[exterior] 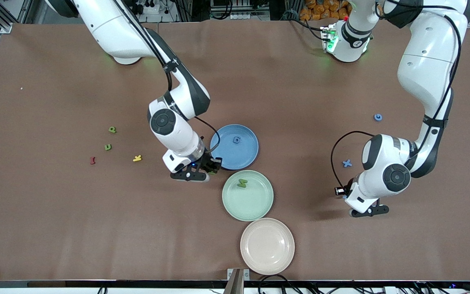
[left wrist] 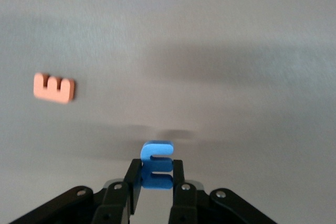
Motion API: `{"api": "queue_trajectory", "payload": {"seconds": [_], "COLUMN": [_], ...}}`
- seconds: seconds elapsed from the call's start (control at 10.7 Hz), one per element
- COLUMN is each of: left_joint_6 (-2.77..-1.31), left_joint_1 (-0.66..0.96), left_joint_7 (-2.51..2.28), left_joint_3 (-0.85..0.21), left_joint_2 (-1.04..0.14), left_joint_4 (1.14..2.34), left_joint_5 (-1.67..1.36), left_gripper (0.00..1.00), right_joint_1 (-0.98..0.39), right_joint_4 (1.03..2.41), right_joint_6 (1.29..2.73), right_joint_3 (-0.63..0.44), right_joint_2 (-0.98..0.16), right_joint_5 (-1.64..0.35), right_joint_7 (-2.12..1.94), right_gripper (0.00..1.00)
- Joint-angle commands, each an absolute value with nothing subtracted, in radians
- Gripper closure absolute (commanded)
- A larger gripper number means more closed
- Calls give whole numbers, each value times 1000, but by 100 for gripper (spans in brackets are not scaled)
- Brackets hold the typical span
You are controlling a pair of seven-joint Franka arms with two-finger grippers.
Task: Sort letters by color into matching plates
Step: 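Carry the green B to the green plate with the right gripper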
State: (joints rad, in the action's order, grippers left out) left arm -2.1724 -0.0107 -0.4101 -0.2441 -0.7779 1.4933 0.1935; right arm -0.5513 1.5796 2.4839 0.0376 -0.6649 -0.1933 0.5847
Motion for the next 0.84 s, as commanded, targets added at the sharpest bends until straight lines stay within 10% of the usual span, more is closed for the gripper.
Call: {"api": "queue_trajectory", "payload": {"seconds": [0.0,0.75], "left_joint_6": [-2053,-2149], "left_joint_1": [-18,-23], "left_joint_7": [-492,-528], "left_joint_3": [-288,-340], "left_joint_2": [-695,-450], "left_joint_4": [1548,1903], "left_joint_5": [179,118], "left_gripper": [100,100], "right_joint_1": [-583,-635], "right_joint_4": [1479,1267], "right_joint_6": [2561,2784], "right_joint_3": [37,37], "right_joint_2": [-758,-963], "right_joint_5": [-212,-212], "right_joint_7": [659,828], "right_gripper": [100,100]}}
